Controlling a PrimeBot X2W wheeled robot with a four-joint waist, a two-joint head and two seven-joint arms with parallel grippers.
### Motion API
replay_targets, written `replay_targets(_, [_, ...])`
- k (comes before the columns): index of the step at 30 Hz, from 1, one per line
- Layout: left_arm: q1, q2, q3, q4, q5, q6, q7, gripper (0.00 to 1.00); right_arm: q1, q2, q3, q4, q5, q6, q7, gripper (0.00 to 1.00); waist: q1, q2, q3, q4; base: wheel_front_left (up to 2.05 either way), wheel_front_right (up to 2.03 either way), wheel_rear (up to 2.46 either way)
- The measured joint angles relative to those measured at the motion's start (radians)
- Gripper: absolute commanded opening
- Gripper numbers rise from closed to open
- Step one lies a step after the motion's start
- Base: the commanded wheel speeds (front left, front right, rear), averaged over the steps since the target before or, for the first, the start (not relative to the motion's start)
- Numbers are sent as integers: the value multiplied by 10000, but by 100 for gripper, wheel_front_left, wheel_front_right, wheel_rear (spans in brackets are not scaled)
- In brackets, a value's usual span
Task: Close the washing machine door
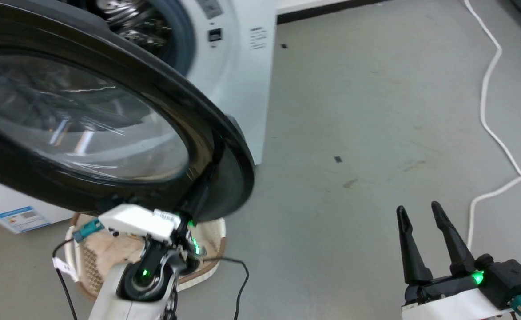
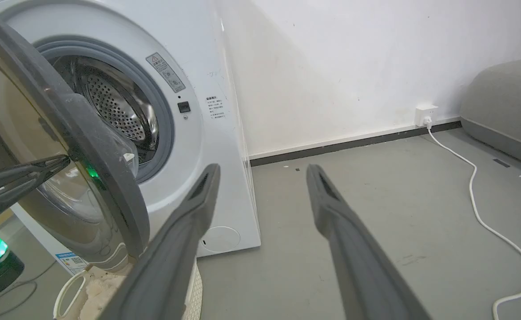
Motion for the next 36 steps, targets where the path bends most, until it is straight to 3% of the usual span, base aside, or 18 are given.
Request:
replay_targets(10, [-1715, -15, -59, 1519, 460, -84, -1639, 0, 1, 0, 221, 73, 6, 0, 0, 100, 0, 0, 144, -463, 0, 0, 0])
replay_targets(15, [-1768, -13, -219, 1850, 581, -90, -1563, 0, 1, 0, 217, 119, 4, 0, 0, 100, 0, 0, 37, -327, 0, 0, 0])
replay_targets(19, [-1266, 171, -796, 1329, 1081, -109, -1252, 0, 2, 0, 217, 161, -21, 0, 0, 100, 0, 0, -148, -59, 0, 0, 0])
replay_targets(21, [-729, 408, -1250, 959, 1432, -111, -1035, 0, 3, 0, 188, 182, -73, 0, 0, 100, 0, 0, -277, 108, 0, 0, 0])
replay_targets(25, [724, 1693, -3131, 29, 3108, -113, -270, 0, 49, -4, 65, 207, -92, 0, 0, 100, 0, 0, -677, 627, 0, 0, 0])
replay_targets(28, [1288, 2623, -3977, -61, 4573, -113, -577, 0, 145, -2, 21, 226, -159, 0, 0, 100, 0, 0, -934, 1007, 0, 0, 0])
replay_targets(31, [1444, 3549, -4316, 84, 6523, -4, -1789, 0, 227, -2, -19, 222, -213, 0, 0, 100, 0, 0, -1210, 1574, 0, 0, 0])
replay_targets(36, [1434, 3799, -3668, -88, 7902, 671, -4303, 0, 262, -2, -56, 161, -360, 0, 0, 100, 0, 0, -1442, 2255, 0, 0, 0])
